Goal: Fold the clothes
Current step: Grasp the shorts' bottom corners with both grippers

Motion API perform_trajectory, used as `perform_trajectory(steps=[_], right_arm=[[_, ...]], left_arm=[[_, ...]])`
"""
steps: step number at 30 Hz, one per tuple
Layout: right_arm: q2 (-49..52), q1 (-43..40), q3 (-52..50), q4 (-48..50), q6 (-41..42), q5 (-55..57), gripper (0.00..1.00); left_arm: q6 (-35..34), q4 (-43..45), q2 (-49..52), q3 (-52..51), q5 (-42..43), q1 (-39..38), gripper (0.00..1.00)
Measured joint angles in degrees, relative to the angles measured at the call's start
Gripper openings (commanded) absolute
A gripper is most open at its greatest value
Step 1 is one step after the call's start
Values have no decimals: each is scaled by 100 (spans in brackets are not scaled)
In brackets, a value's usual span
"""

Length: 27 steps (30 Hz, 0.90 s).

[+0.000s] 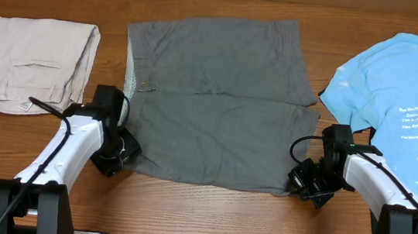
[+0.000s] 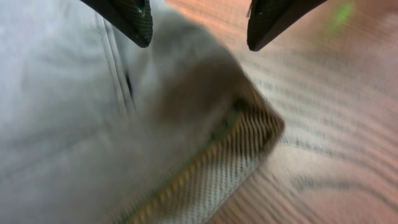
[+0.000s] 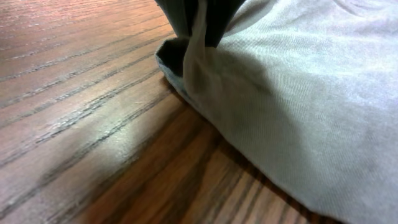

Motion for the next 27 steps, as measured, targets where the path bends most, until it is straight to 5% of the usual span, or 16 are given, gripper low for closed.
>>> perform_trajectory(steps=[7,12,27], right_arm=[[-4,0,-2,13,-2,0,4],[-4,0,-2,13,-13,2,4],[0,2,824,-1237,-297,485,4]], left_arm=[[-39,546,0,-385,-26,68,34],[72,568,0,-413,-26,68,5],[1115,-122,0,-413,63,63,4]])
